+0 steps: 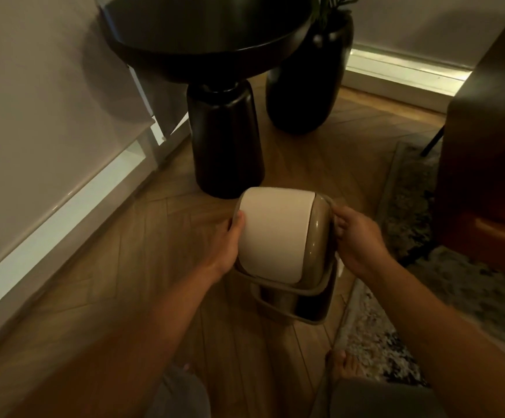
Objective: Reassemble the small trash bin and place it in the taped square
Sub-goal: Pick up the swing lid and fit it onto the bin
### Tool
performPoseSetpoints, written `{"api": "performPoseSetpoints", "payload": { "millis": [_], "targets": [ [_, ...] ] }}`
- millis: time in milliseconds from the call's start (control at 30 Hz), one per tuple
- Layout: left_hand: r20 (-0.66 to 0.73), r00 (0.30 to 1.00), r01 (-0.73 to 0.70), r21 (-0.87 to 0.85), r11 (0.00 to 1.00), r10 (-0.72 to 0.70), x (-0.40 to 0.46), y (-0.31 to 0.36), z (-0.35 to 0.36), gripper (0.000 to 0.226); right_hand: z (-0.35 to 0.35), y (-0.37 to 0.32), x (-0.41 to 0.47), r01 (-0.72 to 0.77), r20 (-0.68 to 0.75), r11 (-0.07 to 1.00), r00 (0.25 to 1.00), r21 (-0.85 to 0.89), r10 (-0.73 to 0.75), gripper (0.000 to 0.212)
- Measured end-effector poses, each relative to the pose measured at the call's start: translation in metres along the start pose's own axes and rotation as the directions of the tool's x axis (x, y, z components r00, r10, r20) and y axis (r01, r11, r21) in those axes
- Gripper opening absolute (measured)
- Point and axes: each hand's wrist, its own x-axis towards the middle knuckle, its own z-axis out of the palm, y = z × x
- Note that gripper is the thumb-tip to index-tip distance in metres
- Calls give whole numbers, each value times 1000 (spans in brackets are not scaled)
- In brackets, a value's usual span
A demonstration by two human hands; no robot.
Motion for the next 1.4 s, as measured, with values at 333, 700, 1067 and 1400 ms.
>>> {"api": "performPoseSetpoints", "payload": {
  "millis": [333,700,1067,1400],
  "targets": [
    [-2,1000,20,-39,999,-20,15,-7,1,76,-20,31,-20,269,286,799,950,-537,-127,65],
    [68,995,63,86,994,-69,26,-25,9,70,-46,45,29,273,278,726,953,-630,-118,89],
    [116,983,103,303,947,-144,41,-62,40,64,-68,97,63,72,227,779,969,-622,92,70],
    [212,954,84,484,871,-210,45,-71,49,72,-89,123,58,67,189,679,976,-731,107,81]
  ]
}}
